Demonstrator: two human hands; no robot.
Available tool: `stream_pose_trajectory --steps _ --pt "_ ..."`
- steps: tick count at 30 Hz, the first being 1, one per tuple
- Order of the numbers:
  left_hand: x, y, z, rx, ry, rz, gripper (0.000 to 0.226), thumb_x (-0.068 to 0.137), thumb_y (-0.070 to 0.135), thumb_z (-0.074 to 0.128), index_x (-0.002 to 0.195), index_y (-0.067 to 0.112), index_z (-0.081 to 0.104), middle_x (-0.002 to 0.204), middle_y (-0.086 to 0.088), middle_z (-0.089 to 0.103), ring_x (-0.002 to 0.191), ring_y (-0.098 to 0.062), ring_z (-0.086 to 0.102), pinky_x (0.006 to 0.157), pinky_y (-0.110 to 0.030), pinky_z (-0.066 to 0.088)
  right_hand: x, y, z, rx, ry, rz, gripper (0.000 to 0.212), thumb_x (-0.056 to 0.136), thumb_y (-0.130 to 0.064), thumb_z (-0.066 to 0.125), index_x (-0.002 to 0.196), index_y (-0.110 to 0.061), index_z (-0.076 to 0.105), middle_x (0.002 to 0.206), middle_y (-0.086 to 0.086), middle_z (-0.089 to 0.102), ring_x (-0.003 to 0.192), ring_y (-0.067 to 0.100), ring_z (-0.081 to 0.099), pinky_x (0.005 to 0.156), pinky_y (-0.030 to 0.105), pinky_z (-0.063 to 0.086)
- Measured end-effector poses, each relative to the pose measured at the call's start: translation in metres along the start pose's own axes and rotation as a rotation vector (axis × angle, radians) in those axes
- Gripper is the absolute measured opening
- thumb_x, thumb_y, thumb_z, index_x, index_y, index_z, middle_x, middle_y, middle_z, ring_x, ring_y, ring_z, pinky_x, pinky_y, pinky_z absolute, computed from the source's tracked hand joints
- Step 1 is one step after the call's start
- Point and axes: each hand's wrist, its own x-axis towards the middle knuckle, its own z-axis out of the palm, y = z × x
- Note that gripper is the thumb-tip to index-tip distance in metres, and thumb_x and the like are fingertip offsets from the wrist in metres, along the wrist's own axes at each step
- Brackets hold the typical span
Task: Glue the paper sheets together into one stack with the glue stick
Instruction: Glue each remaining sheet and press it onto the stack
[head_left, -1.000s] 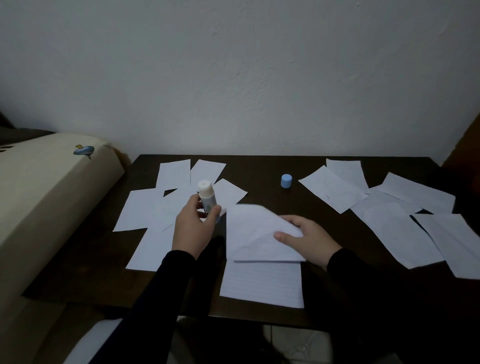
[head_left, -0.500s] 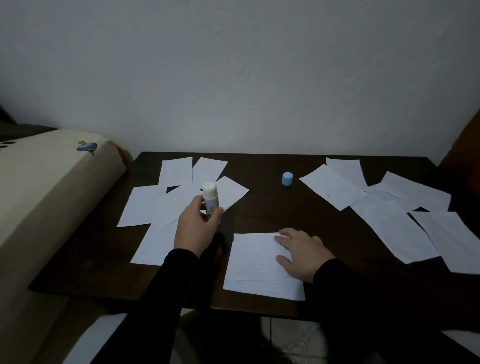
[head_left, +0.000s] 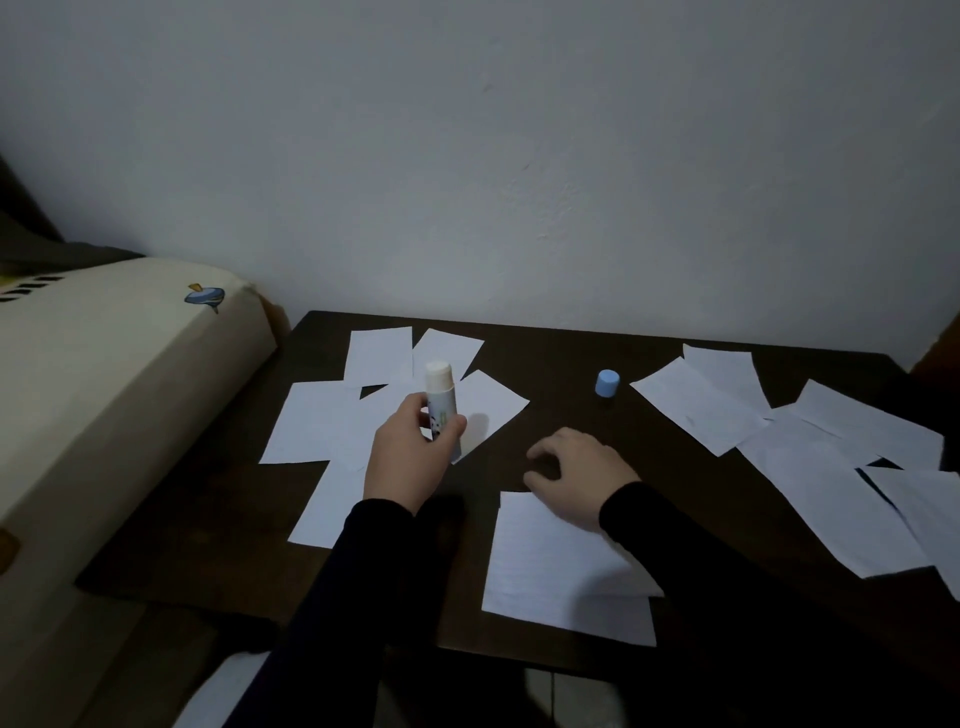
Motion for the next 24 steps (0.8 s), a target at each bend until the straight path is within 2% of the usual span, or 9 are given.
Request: stream_pose_trajectory --steps 3,7,11,14,24 --pt "0.008 -0.005 -0.01 -0.022 0.012 -0.019 0.055 0.09 0.043 0.06 0.138 0.022 0.042 0.133 -0.004 0.053 0.114 -0.021 0.055 0.094 -0.037 0.049 0.028 -0.013 0.006 -0.002 0.04 -0.003 0.032 0.093 -0.036 0.057 0.124 -0.027 0.059 0.127 -0.006 0.054 0.115 0.013 0.053 0.1 0.033 0.044" --pt "0.018 -0.013 -0.02 -0.053 0.021 -0.012 0.052 0.092 0.046 0.056 0.135 0.021 0.044 0.129 -0.003 0.055 0.097 -0.011 0.051 0.079 -0.026 0.049 0.059 -0.025 0.015 -0.091 0.079 -0.069 0.035 0.093 -0.035 0.054 0.128 -0.028 0.056 0.134 -0.005 0.05 0.121 0.014 0.048 0.104 0.036 0.039" --pt "0.029 -0.017 -0.023 -0.044 0.01 -0.002 0.051 0.092 0.048 0.055 0.134 0.021 0.045 0.127 -0.003 0.055 0.094 -0.008 0.049 0.08 -0.025 0.049 0.074 -0.033 0.029 -0.191 0.013 -0.15 0.051 0.096 -0.039 0.049 0.145 -0.03 0.037 0.155 -0.006 0.028 0.143 0.014 0.023 0.114 0.046 0.024" --pt "0.034 -0.017 -0.023 -0.049 -0.007 0.012 0.051 0.092 0.048 0.055 0.134 0.02 0.046 0.125 -0.003 0.056 0.093 -0.008 0.049 0.081 -0.025 0.048 0.078 -0.032 0.038 -0.262 -0.059 -0.136 0.054 0.099 -0.046 0.041 0.15 -0.033 0.027 0.16 -0.007 0.017 0.147 0.015 0.012 0.116 0.052 0.015" --pt "0.035 -0.005 -0.005 -0.073 -0.082 0.038 0.05 0.092 0.048 0.055 0.131 0.019 0.048 0.123 -0.003 0.057 0.094 -0.01 0.051 0.086 -0.028 0.05 0.061 -0.013 0.035 -0.428 0.033 -0.052 0.056 0.097 -0.058 0.033 0.147 -0.033 0.032 0.152 -0.001 0.032 0.137 0.02 0.031 0.109 0.045 0.028"
